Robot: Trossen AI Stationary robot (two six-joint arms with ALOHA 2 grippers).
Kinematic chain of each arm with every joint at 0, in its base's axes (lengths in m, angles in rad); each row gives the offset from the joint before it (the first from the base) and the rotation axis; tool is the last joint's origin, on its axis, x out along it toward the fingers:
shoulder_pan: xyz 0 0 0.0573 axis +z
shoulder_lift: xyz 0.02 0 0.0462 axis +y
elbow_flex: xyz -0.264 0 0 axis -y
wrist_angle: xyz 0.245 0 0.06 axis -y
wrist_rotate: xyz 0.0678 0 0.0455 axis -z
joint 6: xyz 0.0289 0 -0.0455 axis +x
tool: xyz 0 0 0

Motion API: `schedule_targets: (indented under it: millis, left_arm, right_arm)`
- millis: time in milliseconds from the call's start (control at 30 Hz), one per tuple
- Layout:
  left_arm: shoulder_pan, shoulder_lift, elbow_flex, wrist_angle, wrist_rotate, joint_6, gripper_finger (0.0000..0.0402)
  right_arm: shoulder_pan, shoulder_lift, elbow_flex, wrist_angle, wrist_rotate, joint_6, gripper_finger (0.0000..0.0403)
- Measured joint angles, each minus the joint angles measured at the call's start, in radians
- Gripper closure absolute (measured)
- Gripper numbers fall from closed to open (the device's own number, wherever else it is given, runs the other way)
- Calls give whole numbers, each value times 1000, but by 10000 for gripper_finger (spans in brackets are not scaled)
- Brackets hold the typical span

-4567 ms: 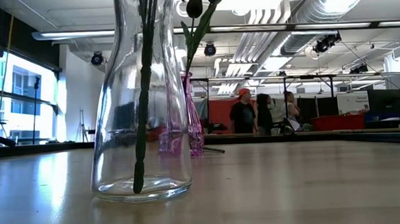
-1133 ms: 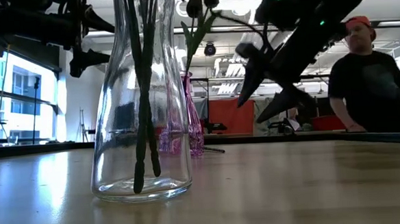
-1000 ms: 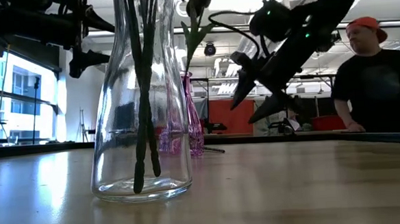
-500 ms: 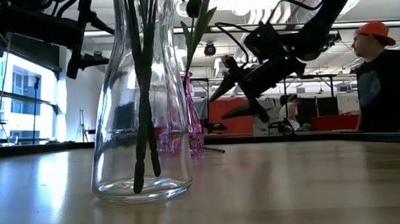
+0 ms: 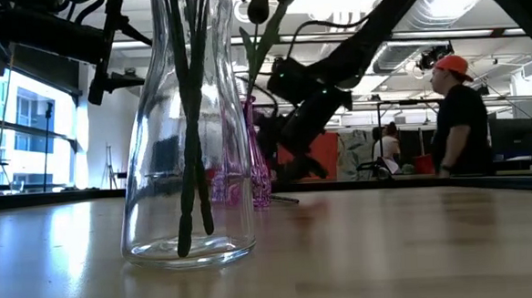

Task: Sort flowers into vase by color
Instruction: Put the red flowers into the transparent vase

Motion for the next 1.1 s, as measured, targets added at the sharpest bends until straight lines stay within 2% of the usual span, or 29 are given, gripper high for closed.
schedule_targets:
  millis: [133,300,400,500,633,800,833,933,1000,1100]
  left_arm:
    - [0,0,0,0,0,-1,105]
    - [0,0,0,0,0,0,105]
    - [0,0,0,0,0,0,105]
    - [0,0,0,0,1,0,105]
    - [0,0,0,0,6,0,105]
    - [0,0,0,5,23,0,105]
    - [0,0,0,10,28,0,105]
    - [0,-8,0,30,56,27,105]
    - [0,-16,1,58,85,50,105]
    - [0,-31,2,71,100,51,105]
  right_arm:
    - [28,58,97,-134,116,-32,155]
    - [70,113,183,-180,216,-49,155]
    - [96,147,238,-226,347,-85,156]
    - [102,184,282,-263,378,-111,168]
    - [101,222,305,-297,403,-119,232]
    - [97,225,305,-339,453,-185,374]
    - [95,219,304,-350,452,-212,387]
    - [89,186,304,-406,448,-242,388]
    - [92,157,295,-465,488,-279,397]
    - [88,73,219,-465,515,-316,398]
